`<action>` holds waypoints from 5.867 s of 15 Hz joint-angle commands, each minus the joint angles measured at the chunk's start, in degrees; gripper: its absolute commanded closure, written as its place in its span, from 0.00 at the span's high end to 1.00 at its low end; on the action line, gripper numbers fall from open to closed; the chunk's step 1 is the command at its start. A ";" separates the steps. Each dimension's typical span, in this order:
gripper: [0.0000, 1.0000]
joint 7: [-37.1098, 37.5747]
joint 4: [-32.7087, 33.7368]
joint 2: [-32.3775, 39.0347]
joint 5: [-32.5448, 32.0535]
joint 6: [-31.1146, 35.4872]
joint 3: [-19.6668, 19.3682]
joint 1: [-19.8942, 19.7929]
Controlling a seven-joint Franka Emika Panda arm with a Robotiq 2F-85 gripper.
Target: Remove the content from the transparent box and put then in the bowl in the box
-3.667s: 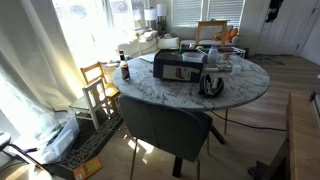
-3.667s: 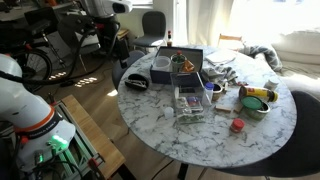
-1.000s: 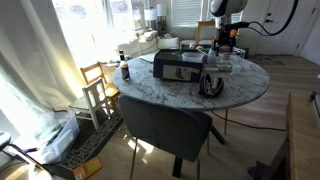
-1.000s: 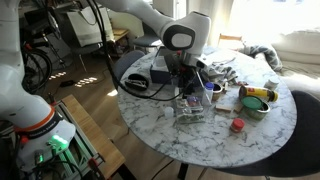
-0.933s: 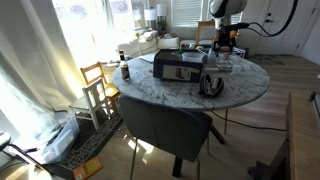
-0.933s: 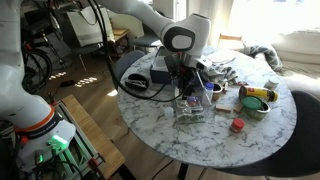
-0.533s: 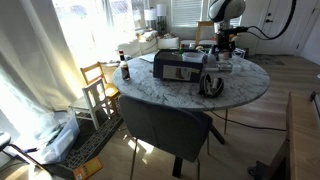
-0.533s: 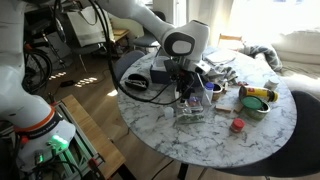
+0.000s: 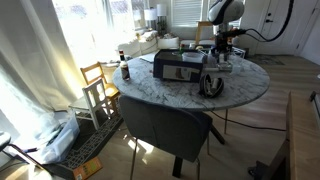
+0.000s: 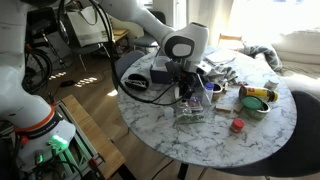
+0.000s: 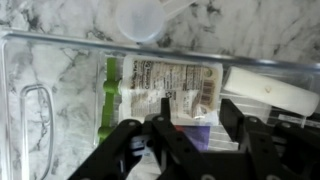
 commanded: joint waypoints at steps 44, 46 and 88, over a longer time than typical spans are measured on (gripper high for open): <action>0.40 -5.79 4.25 3.25 2.00 -5.04 3.34 -3.40; 0.39 -5.54 4.37 3.41 1.54 -5.88 3.00 -3.24; 0.00 -20.57 -18.87 -39.56 15.07 -2.43 5.97 7.97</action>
